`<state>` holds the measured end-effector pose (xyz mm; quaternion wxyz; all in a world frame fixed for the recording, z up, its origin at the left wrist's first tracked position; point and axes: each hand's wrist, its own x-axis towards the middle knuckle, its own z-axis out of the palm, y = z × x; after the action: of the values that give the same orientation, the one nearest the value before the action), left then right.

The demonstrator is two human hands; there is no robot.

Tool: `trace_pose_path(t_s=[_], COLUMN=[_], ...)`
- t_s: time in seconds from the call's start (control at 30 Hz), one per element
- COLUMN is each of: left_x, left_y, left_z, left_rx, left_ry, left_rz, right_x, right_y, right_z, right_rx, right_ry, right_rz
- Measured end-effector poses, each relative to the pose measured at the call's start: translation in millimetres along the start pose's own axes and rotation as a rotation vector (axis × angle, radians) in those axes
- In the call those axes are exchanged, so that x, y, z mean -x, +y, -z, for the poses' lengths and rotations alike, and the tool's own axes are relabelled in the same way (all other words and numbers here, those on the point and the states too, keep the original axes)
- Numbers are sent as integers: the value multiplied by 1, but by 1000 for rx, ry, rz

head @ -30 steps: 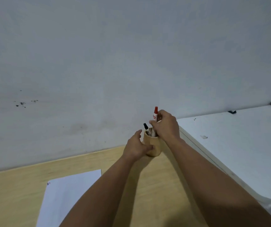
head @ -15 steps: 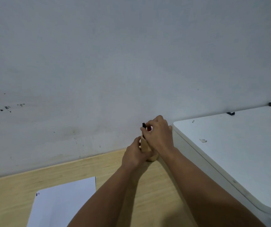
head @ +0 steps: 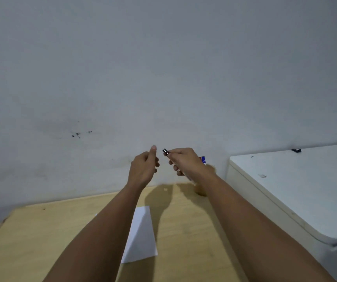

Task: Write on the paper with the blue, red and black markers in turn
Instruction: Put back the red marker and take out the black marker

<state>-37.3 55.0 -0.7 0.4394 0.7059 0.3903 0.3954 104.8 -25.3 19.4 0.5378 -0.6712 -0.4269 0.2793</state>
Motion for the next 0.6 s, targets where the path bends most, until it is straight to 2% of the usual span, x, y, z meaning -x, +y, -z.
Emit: trace_pose_path(t_s=[0.07, 0.2, 0.33, 0.43, 0.53, 0.6], left_x=[7, 15, 16, 14, 11, 15], left_y=[-6, -29, -60, -82, -105, -121], left_z=[33, 92, 145, 170, 193, 210], left_rx=[-74, -136, -240, -277, -270, -409], left_ry=[35, 41, -8, 10, 156, 245], left_rz=[-21, -56, 5, 77, 179, 204], right_x=[13, 28, 40, 42, 36, 30], right_y=[-5, -12, -17, -17, 0, 18], right_z=[-27, -87, -140, -173, -185, -181], right_rx=[-20, -72, 119, 262, 528, 562], right_ry=[-163, -325, -450, -448, -376, -316], right_rz=[10, 7, -11, 73, 301, 320])
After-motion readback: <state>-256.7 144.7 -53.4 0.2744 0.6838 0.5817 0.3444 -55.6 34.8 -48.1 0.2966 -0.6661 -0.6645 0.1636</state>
